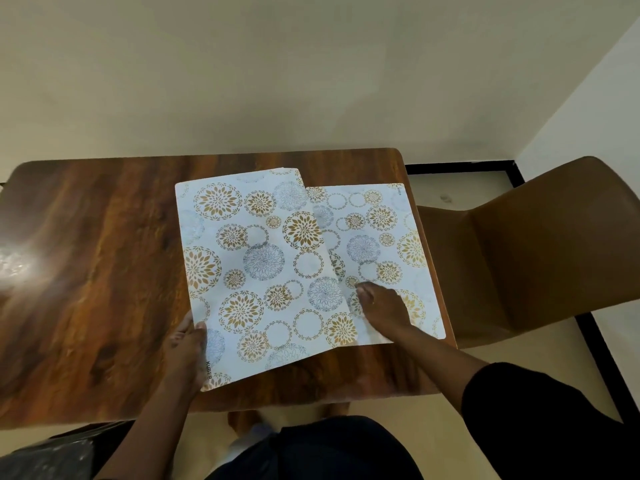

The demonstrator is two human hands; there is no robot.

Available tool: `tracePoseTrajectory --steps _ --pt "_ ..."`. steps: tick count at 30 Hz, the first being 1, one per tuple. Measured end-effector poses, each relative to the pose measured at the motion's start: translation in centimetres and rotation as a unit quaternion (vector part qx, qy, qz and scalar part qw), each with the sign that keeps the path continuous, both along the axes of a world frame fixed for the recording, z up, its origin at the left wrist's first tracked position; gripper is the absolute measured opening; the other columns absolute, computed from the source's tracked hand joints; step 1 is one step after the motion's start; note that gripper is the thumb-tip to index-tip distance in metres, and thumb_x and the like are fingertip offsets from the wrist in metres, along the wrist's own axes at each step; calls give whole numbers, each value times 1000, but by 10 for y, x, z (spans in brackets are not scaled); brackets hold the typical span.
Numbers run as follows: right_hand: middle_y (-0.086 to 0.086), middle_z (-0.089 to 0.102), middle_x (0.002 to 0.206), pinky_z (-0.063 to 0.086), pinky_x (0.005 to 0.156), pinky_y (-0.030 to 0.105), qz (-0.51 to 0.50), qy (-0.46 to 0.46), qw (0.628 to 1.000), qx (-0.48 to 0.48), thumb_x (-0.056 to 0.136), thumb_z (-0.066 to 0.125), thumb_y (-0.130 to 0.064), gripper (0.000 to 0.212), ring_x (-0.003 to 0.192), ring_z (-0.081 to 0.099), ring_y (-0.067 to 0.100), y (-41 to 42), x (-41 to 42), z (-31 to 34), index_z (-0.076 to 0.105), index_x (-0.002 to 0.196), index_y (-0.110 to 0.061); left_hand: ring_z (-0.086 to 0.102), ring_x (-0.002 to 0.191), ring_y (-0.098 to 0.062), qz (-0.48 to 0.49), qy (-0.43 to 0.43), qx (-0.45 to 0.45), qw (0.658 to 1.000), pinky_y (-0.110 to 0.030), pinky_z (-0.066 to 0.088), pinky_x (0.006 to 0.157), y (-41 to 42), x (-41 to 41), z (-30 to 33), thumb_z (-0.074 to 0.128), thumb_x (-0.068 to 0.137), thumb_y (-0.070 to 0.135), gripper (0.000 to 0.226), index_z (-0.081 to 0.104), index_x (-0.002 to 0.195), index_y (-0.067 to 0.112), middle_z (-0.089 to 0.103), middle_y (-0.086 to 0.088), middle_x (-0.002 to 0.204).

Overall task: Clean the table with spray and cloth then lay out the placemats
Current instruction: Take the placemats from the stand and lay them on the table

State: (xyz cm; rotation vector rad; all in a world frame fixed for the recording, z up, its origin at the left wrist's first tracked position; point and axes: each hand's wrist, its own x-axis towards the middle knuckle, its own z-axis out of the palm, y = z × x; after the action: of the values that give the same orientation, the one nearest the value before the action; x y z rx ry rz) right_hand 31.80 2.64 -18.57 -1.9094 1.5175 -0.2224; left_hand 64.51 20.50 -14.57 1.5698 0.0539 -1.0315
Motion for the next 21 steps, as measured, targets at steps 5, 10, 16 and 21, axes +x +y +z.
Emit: tracePoseTrajectory --steps 5,10,16,21 --pt "11 71 97 55 73 35 -127 -262 922 254 106 50 -35 36 82 68 28 -18 62 32 69 122 -10 73 101 -27 -4 -6 0 1000 -31 69 64 5 28 -4 45 117 2 43 55 158 10 69 -16 140" --pt "11 71 116 59 74 34 -110 -271 915 277 99 62 -14 28 103 71 29 -18 117 52 65 127 -16 72 115 -34 -13 -7 16 1000 -36 69 74 15 80 -7 46 117 3 44 58 157 15 68 -13 148" --pt "9 72 118 60 60 33 -115 -259 916 283 96 64 -4 31 104 71 27 5 193 63 65 126 -13 73 110 -32 -25 -3 -9 1000 -37 70 74 36 157 1 42 117 0 44 55 158 7 71 -16 139" --pt "12 72 117 63 76 46 -145 -245 913 292 94 63 2 30 104 71 31 29 268 60 64 120 -13 74 109 -32 -47 -24 -10 999 -42 68 80 55 229 5 44 117 4 38 58 152 5 70 -18 143"
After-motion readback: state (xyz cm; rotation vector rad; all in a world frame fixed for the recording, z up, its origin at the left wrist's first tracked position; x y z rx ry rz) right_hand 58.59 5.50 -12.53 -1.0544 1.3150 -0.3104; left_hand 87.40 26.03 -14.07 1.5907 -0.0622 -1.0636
